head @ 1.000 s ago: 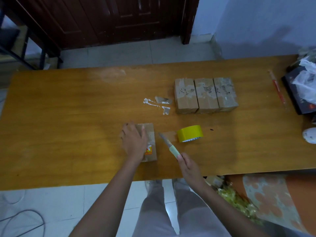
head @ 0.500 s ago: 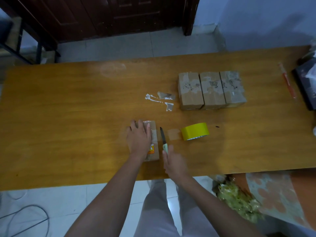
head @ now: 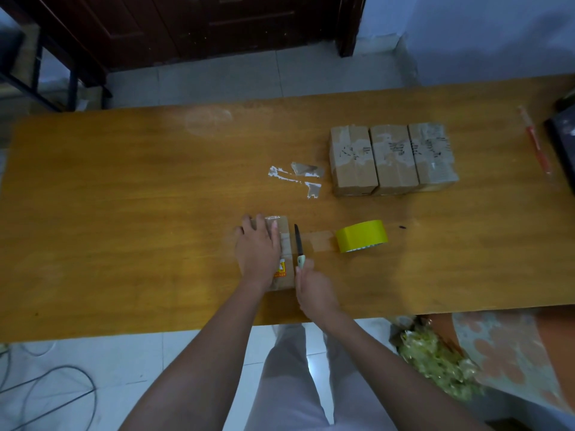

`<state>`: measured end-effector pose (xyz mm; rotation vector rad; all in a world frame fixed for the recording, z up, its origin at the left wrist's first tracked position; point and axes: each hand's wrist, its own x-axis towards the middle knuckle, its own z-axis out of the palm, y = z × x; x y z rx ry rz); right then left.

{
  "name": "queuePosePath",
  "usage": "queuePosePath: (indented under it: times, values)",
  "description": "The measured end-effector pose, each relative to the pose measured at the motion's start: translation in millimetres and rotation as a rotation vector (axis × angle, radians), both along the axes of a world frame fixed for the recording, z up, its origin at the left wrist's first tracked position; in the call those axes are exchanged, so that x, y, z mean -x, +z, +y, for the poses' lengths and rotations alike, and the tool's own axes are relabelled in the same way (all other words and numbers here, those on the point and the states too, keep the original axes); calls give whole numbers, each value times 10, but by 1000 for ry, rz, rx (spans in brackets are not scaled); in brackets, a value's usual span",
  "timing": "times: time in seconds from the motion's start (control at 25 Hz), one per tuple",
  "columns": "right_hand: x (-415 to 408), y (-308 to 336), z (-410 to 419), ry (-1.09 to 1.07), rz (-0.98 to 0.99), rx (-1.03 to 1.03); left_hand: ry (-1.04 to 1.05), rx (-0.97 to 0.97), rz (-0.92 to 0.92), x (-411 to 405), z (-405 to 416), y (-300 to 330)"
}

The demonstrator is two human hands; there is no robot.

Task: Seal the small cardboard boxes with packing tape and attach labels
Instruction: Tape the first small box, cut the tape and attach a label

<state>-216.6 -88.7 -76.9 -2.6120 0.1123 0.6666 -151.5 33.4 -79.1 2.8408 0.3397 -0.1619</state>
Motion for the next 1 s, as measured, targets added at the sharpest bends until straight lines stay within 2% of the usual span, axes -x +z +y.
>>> queuePosePath:
  times: [0.4,0.6,0.8,1.0]
  values:
    - [80,-96,-44,64,75,65,0,16,-25,-6,28,-48]
    - [46,-91,-49,43,142,-15,-14,53,-48,-7,40,-70]
    - [73,-88,-30,120,97,126,-11,84,-89,9,42,-80]
    - [28,-104,-58,153,110,133,-11,91,-102,-1,50,-99]
